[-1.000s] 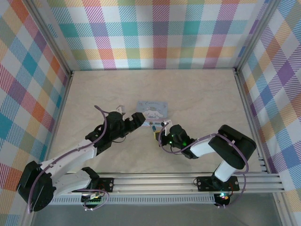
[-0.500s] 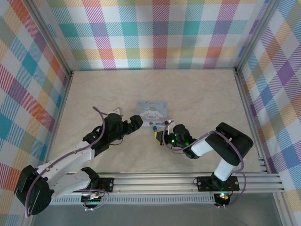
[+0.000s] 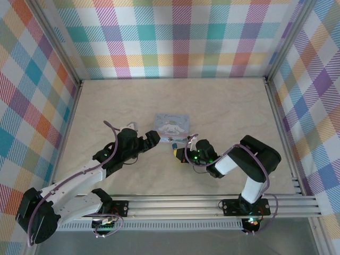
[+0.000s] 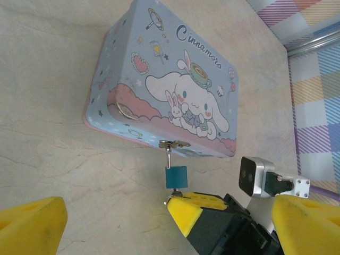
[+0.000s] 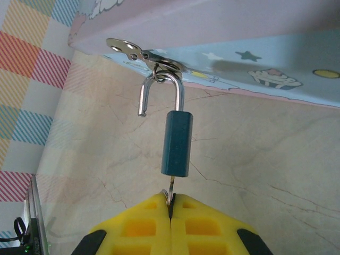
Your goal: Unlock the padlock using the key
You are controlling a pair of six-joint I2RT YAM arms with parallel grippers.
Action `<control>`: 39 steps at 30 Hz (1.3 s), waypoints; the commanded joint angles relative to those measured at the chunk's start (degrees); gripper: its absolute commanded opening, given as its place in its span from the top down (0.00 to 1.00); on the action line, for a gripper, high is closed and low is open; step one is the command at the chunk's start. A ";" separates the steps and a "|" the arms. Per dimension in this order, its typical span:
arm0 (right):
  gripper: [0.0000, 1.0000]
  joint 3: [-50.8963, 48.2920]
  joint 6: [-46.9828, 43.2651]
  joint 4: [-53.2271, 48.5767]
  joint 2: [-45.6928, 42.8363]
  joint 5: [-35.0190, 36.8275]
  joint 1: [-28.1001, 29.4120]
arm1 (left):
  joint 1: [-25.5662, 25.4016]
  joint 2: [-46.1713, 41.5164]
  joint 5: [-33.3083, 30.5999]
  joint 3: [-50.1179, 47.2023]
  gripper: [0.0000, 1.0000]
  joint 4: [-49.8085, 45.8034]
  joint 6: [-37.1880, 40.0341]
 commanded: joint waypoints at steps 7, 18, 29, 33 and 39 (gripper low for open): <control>0.99 -0.02 2.98 -3.17 1.21 -0.95 -0.68 | 0.38 -0.33 -2.49 1.01 0.02 -2.75 0.33; 0.86 -0.58 2.08 -5.35 0.13 -0.18 -0.66 | 2.60 2.03 -5.65 2.14 0.02 -10.21 -2.96; 0.71 -0.93 1.31 -7.04 -1.43 0.46 -0.77 | 6.31 2.99 -1.49 3.22 0.02 -9.73 -2.33; 0.62 -1.45 0.51 -8.06 -2.80 0.85 -0.90 | 7.62 4.45 0.63 4.82 0.02 -10.09 -0.96; 0.44 -1.15 -3.32 -15.43 -8.87 2.19 -1.45 | 9.43 6.37 2.57 7.18 0.02 -10.15 0.71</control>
